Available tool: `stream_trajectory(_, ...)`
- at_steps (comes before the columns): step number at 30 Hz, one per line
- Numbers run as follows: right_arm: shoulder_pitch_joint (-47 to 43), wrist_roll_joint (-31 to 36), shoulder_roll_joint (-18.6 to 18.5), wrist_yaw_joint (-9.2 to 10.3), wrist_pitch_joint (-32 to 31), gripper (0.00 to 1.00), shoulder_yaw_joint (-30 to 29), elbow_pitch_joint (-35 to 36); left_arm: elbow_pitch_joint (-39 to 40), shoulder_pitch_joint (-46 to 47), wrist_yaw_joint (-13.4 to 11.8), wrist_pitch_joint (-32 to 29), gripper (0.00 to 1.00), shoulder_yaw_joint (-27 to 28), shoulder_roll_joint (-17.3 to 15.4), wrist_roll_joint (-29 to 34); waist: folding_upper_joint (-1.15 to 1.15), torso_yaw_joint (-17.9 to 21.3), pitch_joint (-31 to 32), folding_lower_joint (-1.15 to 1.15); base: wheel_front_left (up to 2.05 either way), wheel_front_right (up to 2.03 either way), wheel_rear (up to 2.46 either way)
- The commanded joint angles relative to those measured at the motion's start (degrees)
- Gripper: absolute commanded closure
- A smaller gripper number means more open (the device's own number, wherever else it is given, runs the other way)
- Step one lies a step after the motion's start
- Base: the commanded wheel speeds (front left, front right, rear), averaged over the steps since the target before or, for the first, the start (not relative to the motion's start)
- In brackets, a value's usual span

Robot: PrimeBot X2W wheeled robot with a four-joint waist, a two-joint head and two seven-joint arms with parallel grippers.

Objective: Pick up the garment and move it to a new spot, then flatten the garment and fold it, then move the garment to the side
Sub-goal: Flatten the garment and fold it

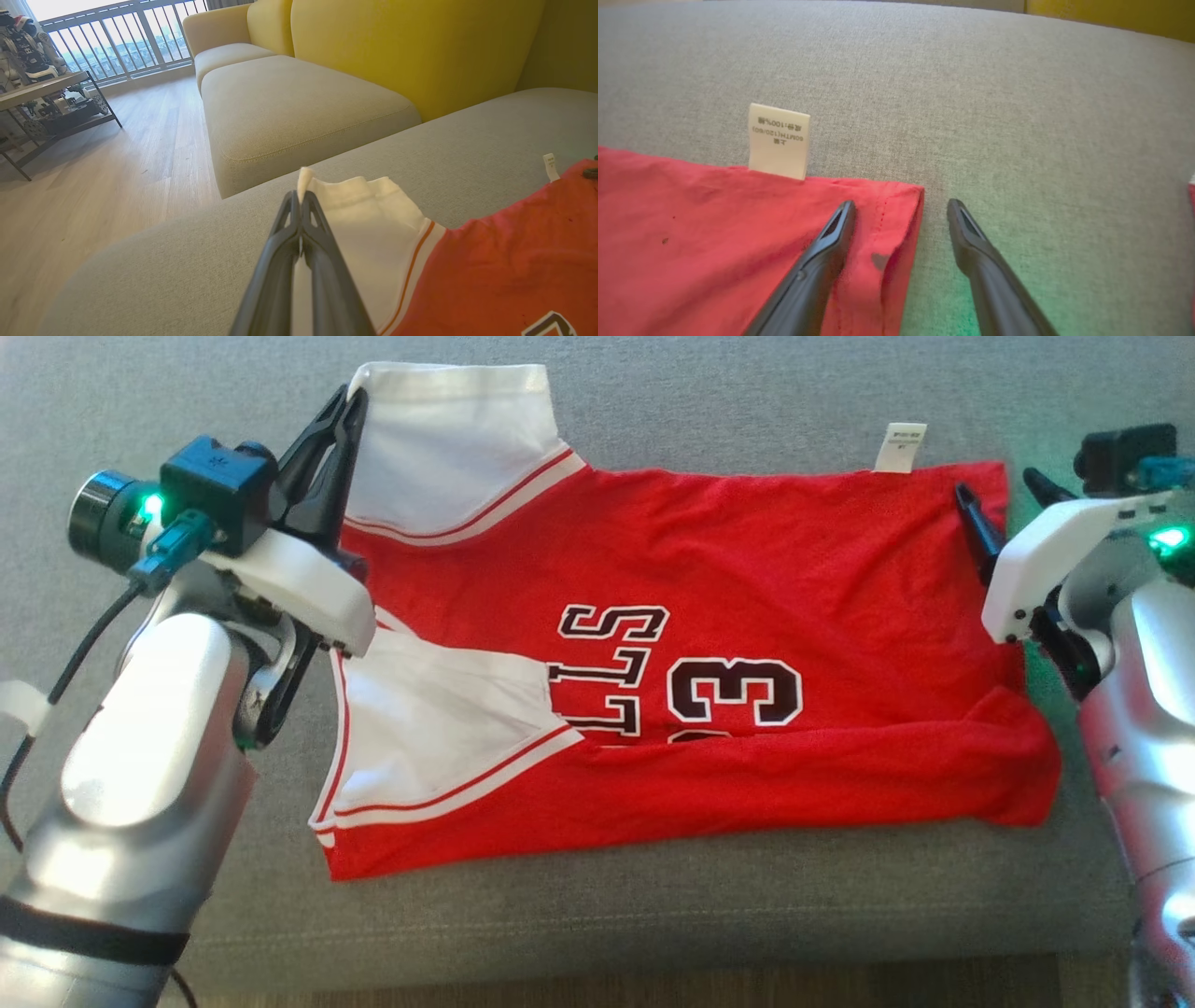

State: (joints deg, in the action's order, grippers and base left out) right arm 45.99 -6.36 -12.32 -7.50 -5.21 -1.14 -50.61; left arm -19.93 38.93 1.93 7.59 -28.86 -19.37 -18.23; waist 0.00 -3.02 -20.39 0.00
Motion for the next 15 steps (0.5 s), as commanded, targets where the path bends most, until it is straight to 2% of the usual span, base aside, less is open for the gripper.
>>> stream_trajectory(1,2.4,0.5,-1.0,0.01,1.0,0.00,2.0,0.8,2.3,1.5,-0.6,-0.2,1.00,2.4,-2.1,-0.3,0.00,-0.2,-0.3,0.00,0.00,0.00,0.00)
stream_trajectory(8,5.8,-0.1,-3.2,0.01,3.6,0.00,6.4,-4.9,3.8,1.1,-1.0,-0.7,1.00,2.3,-2.8,-0.6,0.00,-0.5,-1.1,0.00,0.00,0.00,0.00)
stream_trajectory(14,7.2,-1.2,-3.2,0.01,5.7,0.00,10.0,-8.8,4.2,0.6,-1.2,-1.1,1.00,2.0,-3.2,-0.9,0.00,-0.6,-0.7,0.00,0.00,0.00,0.00)
stream_trajectory(15,7.2,-1.5,-3.2,0.01,5.9,0.03,10.7,-9.4,4.2,0.5,-1.3,-1.1,1.00,2.0,-3.4,-0.9,0.00,-0.5,-0.5,0.00,0.00,0.00,0.00)
